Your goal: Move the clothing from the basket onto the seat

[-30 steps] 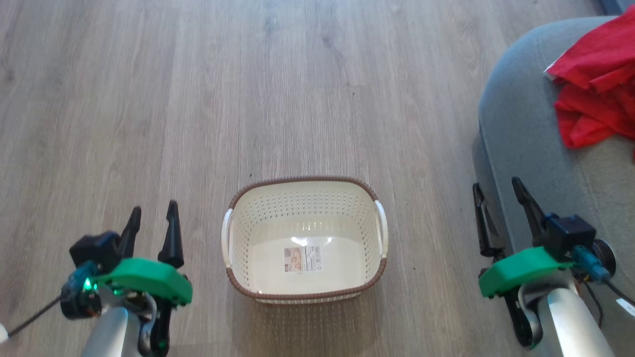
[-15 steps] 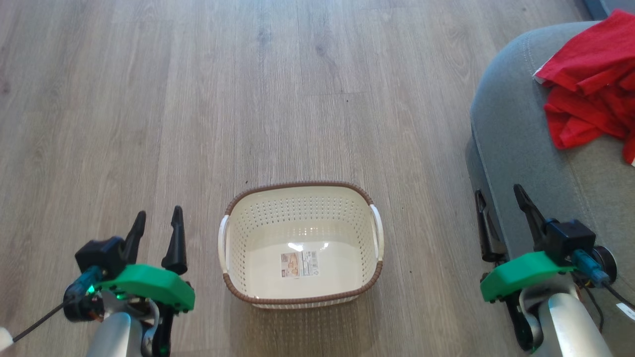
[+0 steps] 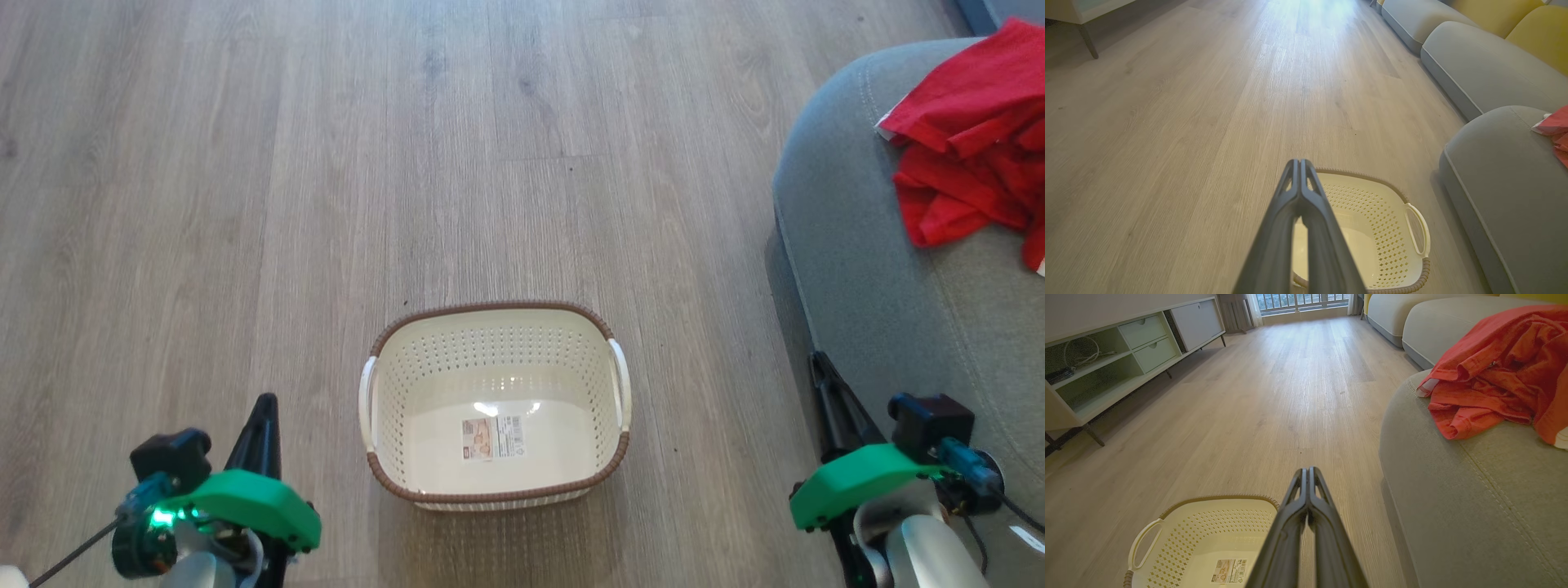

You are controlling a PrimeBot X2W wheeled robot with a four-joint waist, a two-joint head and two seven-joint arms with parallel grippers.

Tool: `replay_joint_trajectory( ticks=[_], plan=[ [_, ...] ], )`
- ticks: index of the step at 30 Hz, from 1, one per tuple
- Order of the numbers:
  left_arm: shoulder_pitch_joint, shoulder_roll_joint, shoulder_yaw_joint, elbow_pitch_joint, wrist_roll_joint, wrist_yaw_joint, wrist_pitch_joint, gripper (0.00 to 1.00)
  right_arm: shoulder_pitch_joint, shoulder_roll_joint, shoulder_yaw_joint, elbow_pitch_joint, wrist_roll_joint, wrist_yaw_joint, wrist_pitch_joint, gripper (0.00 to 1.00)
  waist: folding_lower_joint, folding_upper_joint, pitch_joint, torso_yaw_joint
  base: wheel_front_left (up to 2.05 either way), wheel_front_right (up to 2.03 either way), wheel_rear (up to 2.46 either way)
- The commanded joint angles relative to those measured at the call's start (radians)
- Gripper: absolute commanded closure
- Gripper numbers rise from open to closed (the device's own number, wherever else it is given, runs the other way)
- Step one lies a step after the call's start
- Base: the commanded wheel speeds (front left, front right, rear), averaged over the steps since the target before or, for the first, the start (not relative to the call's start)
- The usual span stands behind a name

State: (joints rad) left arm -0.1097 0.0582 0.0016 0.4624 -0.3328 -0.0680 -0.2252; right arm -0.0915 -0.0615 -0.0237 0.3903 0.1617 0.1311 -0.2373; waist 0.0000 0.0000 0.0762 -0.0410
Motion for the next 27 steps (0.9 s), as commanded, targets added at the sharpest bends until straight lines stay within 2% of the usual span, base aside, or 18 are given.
replay_joint_trajectory(
  ticks=[1,27],
  plan=[
    [-0.044,0.003,0.012,-0.035,-0.027,-0.003,0.006,1.0,-0.036,0.001,-0.007,-0.035,0.032,0.0,0.009,1.0,0.0,0.0,-0.001,0.001,0.0,0.0,0.0],
    [-0.03,0.001,0.029,-0.08,-0.305,-0.016,0.076,1.0,-0.029,0.003,-0.023,-0.063,0.345,0.0,0.082,1.0,0.0,0.0,-0.017,0.01,0.0,0.0,0.0]
  ],
)
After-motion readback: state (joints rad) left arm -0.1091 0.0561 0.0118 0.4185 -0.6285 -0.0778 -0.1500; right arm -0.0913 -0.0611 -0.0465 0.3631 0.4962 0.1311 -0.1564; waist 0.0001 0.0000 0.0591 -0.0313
